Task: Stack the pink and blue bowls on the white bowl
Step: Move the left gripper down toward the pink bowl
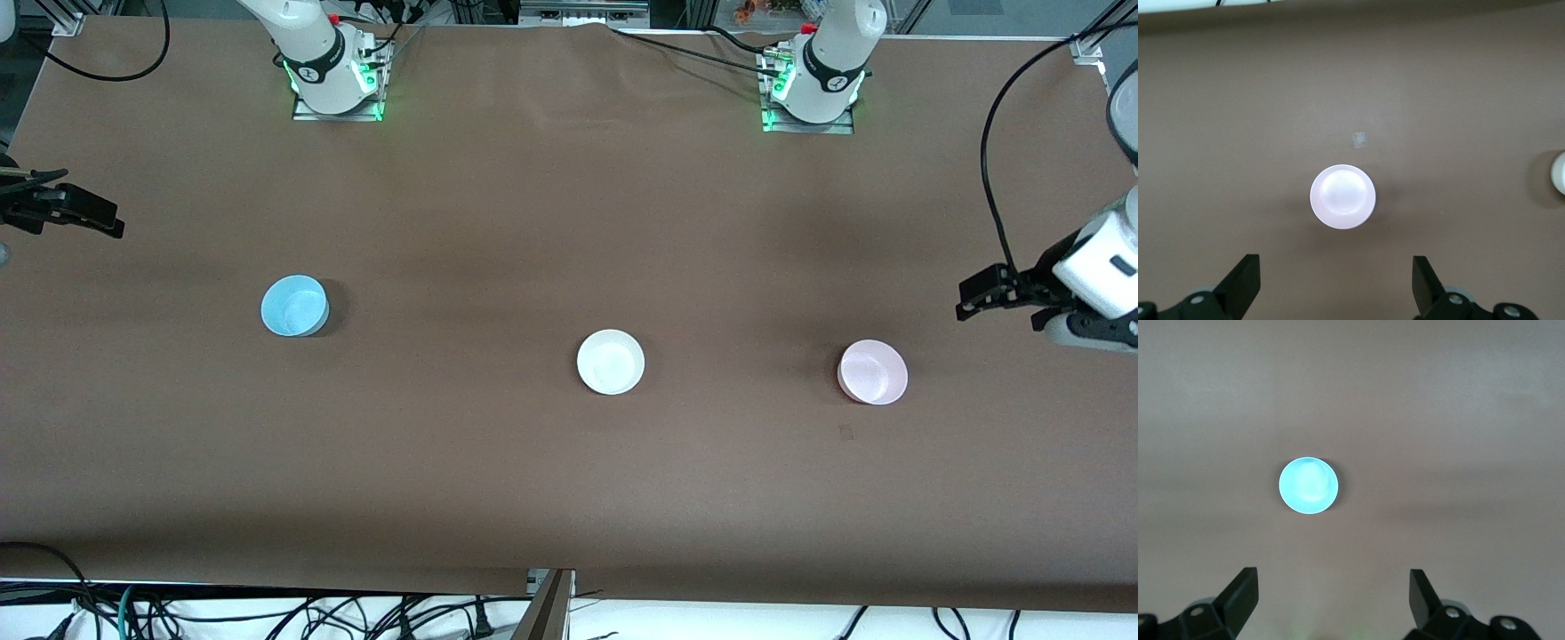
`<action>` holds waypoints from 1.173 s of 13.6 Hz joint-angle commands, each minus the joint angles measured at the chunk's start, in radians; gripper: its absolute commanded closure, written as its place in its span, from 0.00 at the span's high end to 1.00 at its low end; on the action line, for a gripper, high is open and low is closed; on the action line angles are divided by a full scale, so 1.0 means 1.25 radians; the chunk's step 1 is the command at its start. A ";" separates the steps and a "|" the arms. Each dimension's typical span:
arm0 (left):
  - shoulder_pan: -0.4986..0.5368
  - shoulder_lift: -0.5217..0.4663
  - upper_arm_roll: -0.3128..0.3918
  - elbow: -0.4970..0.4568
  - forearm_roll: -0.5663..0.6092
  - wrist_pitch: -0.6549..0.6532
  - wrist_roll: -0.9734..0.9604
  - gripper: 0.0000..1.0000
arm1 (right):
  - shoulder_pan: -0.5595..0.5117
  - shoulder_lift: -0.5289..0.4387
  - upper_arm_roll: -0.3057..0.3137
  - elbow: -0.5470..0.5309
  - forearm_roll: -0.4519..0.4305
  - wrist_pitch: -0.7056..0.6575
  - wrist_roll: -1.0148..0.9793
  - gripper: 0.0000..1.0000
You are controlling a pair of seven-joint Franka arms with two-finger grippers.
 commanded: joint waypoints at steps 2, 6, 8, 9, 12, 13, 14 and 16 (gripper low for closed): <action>0.034 0.108 -0.001 -0.023 -0.008 0.145 0.033 1.00 | -0.008 -0.001 0.005 0.004 0.009 -0.002 -0.004 1.00; 0.072 0.211 -0.001 -0.061 -0.008 0.278 0.056 1.00 | -0.008 -0.002 0.006 0.004 0.009 -0.002 -0.006 1.00; 0.079 0.227 -0.001 -0.086 -0.008 0.299 0.077 1.00 | -0.009 -0.001 0.005 0.004 0.009 -0.002 -0.006 1.00; 0.079 0.227 -0.001 -0.110 -0.008 0.322 0.077 1.00 | -0.009 -0.001 0.005 0.004 0.009 -0.002 -0.006 1.00; 0.079 0.243 -0.002 -0.160 -0.008 0.399 0.078 1.00 | -0.009 -0.001 0.005 0.004 0.009 -0.002 -0.006 1.00; 0.078 0.246 -0.003 -0.172 -0.008 0.412 0.078 1.00 | -0.009 -0.001 0.005 0.004 0.009 -0.002 -0.006 1.00; 0.078 0.248 -0.003 -0.181 -0.008 0.428 0.078 1.00 | -0.009 -0.001 0.005 0.004 0.009 -0.002 -0.006 1.00; 0.078 0.251 -0.003 -0.211 -0.008 0.451 0.079 1.00 | -0.010 -0.002 0.005 0.004 0.009 -0.002 -0.006 1.00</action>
